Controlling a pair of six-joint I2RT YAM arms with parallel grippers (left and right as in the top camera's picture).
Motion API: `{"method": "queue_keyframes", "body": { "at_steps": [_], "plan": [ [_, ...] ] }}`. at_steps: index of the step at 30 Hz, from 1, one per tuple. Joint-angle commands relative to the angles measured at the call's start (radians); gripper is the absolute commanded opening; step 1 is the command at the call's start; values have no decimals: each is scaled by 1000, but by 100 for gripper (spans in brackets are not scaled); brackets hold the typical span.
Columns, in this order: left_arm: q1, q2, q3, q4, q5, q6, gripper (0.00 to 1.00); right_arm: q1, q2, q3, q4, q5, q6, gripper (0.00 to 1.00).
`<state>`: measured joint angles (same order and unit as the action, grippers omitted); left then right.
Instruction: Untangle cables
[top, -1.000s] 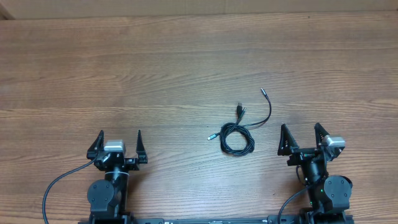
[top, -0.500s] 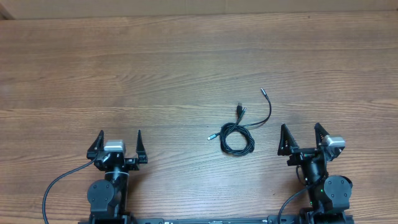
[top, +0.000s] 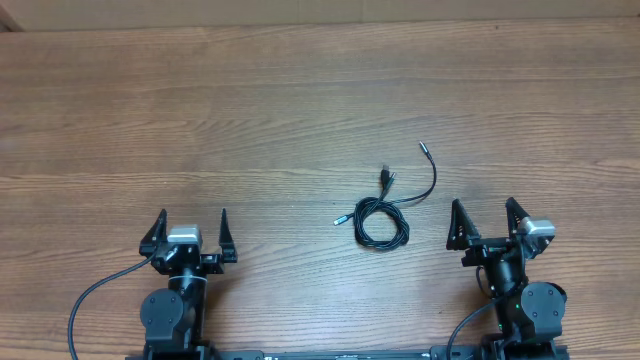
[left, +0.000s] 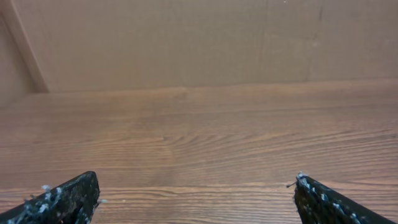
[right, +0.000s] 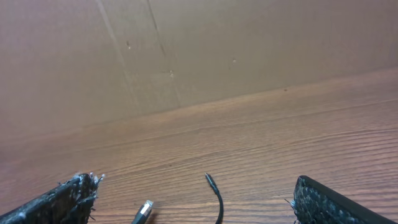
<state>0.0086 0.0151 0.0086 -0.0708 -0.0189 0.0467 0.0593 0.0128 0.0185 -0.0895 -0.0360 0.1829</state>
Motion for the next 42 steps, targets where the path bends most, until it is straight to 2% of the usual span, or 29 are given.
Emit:
{"method": "queue_keyframes", "body": {
  "at_steps": [1, 8, 11, 16, 18, 20, 23, 27, 35, 42],
  "plan": [
    [4, -11, -4, 16, -36, 61, 99, -3, -10, -11, 8, 9, 2, 100],
    [4, -10, -4, -1, 14, 61, 100, -3, -10, -11, 8, 9, 2, 100],
    [4, -10, -4, 63, 88, 50, 99, -3, -10, -11, 8, 9, 2, 100],
    [4, -10, -4, 336, 388, 50, 100, -3, -10, -11, 8, 9, 2, 100],
    [4, -10, -4, 420, 503, 50, 100, -3, -10, -11, 8, 9, 2, 100],
    [4, -10, -2, 451, 555, 11, 100, -3, -10, -11, 8, 9, 2, 100],
    [4, -10, 14, 417, 566, -134, 100, -3, -10, -11, 8, 9, 2, 100],
    [4, -10, 54, 349, 570, -221, 100, -3, -10, -11, 8, 9, 2, 100],
    [4, 79, 303, 29, 571, -227, 100, -3, -10, -11, 8, 9, 2, 100],
    [4, 361, 586, -214, 660, -227, 100, -3, -10, -11, 8, 9, 2, 100]
  ]
}}
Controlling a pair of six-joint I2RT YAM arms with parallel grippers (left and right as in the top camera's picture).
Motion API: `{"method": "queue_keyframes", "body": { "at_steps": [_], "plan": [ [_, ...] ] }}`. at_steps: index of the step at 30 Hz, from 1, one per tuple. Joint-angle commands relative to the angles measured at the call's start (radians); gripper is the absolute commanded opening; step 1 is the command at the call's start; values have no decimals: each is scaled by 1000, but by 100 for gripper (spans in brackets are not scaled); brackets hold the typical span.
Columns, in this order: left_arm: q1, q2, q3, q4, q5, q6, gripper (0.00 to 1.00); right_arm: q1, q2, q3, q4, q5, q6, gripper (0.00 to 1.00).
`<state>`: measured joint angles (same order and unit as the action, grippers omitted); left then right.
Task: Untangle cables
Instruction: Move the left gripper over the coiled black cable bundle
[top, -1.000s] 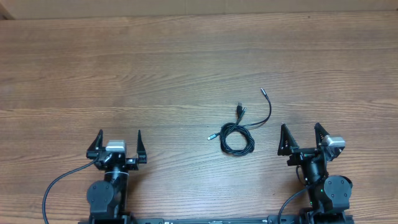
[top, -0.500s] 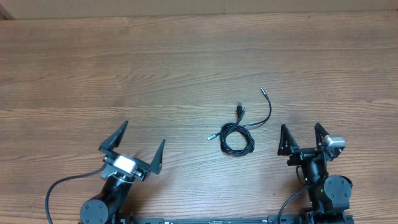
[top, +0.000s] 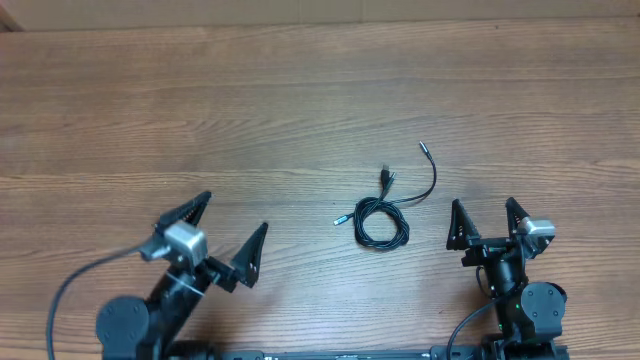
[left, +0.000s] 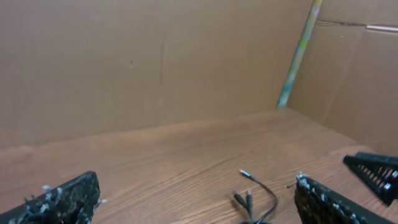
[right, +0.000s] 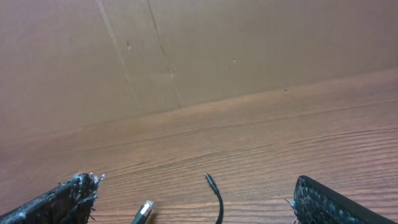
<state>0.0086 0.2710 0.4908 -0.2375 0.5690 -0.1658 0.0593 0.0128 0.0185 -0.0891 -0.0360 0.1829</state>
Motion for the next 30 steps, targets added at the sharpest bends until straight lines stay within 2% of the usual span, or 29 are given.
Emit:
{"method": "queue_keyframes", "body": {
  "at_steps": [1, 6, 11, 15, 19, 25, 30],
  "plan": [
    [4, 151, 148, -89, 95, -14, 100, -3, -10, -11, 7, 9, 2, 100],
    [4, 365, 325, -300, 179, -15, 100, -3, -10, -11, 7, 9, 2, 100],
    [4, 505, 331, -339, 391, -18, 100, -3, -10, -11, 7, 9, 2, 100],
    [4, 613, 331, -416, 408, -90, 100, -3, -10, -11, 7, 9, 2, 100],
    [4, 710, 331, -463, 408, -97, 100, -3, -10, -11, 7, 9, 2, 100],
    [-14, 805, 331, -478, 315, -93, 100, -3, -10, -11, 7, 9, 2, 100],
    [-141, 808, 345, -524, 36, -165, 100, -3, -10, -11, 7, 9, 2, 100]
  ]
}}
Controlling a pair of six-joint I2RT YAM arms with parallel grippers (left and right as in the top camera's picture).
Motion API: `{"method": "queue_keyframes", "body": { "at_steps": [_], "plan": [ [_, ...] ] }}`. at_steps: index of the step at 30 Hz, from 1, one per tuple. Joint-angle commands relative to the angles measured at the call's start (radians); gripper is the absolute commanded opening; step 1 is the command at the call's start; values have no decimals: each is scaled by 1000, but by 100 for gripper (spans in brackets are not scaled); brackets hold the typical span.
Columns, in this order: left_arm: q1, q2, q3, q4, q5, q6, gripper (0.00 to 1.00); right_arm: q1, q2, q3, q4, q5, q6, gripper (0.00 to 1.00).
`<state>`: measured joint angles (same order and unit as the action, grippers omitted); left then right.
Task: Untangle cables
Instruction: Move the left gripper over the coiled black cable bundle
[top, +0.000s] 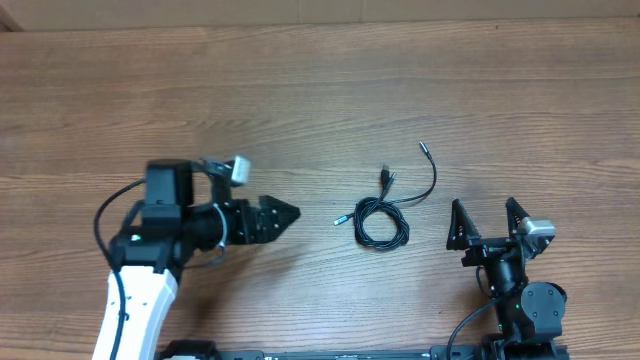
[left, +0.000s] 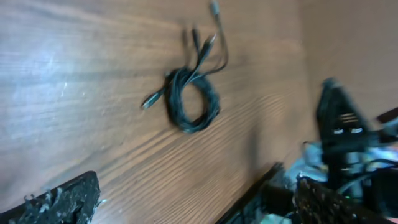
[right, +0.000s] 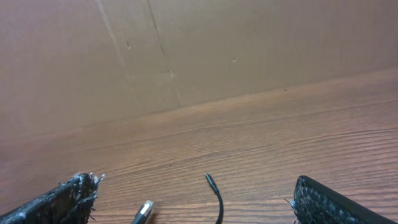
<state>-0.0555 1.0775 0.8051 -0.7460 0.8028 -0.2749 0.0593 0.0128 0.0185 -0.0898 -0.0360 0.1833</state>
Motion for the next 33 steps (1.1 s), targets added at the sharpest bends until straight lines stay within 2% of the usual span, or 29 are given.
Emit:
{"method": "queue_keyframes", "body": {
  "at_steps": [1, 6, 11, 17, 33],
  "plan": [
    [-111, 1, 41, -25, -257, -73, 100, -3, -10, -11, 8, 9, 2, 100],
    [-293, 5, 145, -119, -562, -160, 100, -3, -10, -11, 8, 9, 2, 100],
    [-429, 17, 244, -189, -761, -237, 98, -3, -10, -11, 8, 9, 2, 100],
    [-505, 22, 253, -161, -777, -257, 100, -3, -10, -11, 8, 9, 2, 100],
    [-507, 32, 253, -137, -789, -257, 99, -3, -10, -11, 8, 9, 2, 100]
  ]
}}
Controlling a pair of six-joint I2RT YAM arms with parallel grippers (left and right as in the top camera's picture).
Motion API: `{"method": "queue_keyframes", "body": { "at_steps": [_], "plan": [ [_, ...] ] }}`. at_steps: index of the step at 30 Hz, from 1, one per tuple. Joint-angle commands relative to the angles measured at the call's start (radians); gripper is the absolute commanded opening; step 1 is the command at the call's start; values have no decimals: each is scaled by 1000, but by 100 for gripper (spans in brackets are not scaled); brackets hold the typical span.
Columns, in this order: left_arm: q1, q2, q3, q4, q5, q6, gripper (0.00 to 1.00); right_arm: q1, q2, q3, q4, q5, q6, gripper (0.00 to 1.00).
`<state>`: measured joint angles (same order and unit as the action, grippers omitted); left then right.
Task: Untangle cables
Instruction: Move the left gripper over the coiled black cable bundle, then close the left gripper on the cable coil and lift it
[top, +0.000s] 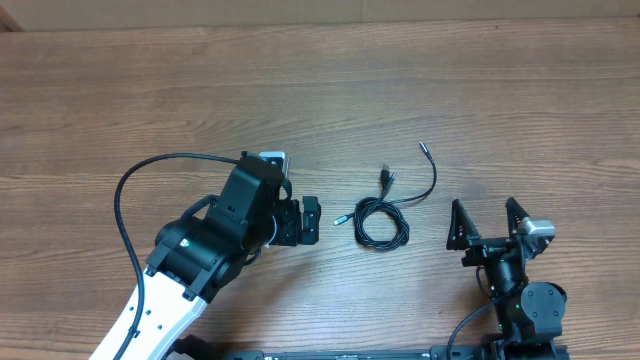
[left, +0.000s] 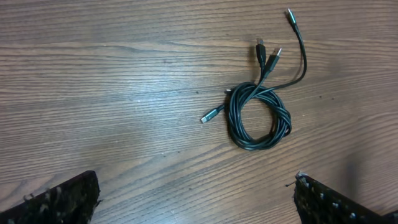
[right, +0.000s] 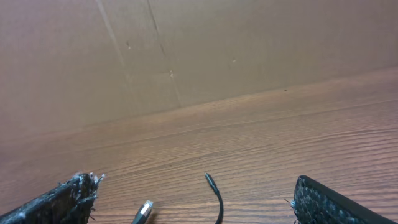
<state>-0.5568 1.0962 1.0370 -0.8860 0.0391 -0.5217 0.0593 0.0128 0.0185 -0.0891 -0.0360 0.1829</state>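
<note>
A black cable bundle (top: 383, 222) lies coiled on the wooden table (top: 300, 90), right of centre. Its loose ends are spread out: two plugs (top: 386, 177) lie just behind the coil, one thin tip (top: 423, 147) is farther back and a silver-tipped end (top: 338, 218) lies to the left. In the left wrist view the coil (left: 258, 115) lies ahead of the fingers. My left gripper (top: 312, 220) hangs open just left of the coil, pointing down, holding nothing. My right gripper (top: 484, 210) rests open to the right of the coil, and a cable tip (right: 214, 185) shows between its fingers.
Brown cardboard walls (right: 186, 50) stand behind the table. The left arm's own black cable (top: 150, 175) loops over the table to its left. The table's far edge (top: 320, 25) runs along the top of the overhead view.
My left gripper has moved right, closer to the coil, and now looks straight down at the table with the coil ahead of it. The right arm and the cables have not moved.
Both arms first rested open at the near edge. The left arm then turned toward the right, later reached out over the table toward the coil, and now hangs open just left of it. The right arm stayed still; the cables lie as before.
</note>
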Motion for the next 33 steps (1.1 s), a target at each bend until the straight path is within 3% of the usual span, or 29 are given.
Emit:
{"method": "queue_keyframes", "body": {
  "at_steps": [1, 9, 13, 19, 27, 33],
  "plan": [
    [-6, 20, 20, 0, -23, -10, 100, -3, -10, -11, 7, 9, 2, 100],
    [-7, 141, 20, 8, 24, -72, 100, -3, -10, -11, 7, 9, 2, 100],
    [-8, 248, 20, 38, 52, -115, 92, -3, -10, -11, 7, 9, 2, 100],
    [-55, 401, 21, 200, 165, -135, 82, -3, -10, -11, 7, 9, 2, 100],
    [-191, 564, 21, 363, 111, -234, 79, -3, -10, -11, 7, 9, 2, 100],
    [-246, 682, 21, 410, 72, -253, 57, -3, -10, -11, 7, 9, 2, 100]
  ]
}}
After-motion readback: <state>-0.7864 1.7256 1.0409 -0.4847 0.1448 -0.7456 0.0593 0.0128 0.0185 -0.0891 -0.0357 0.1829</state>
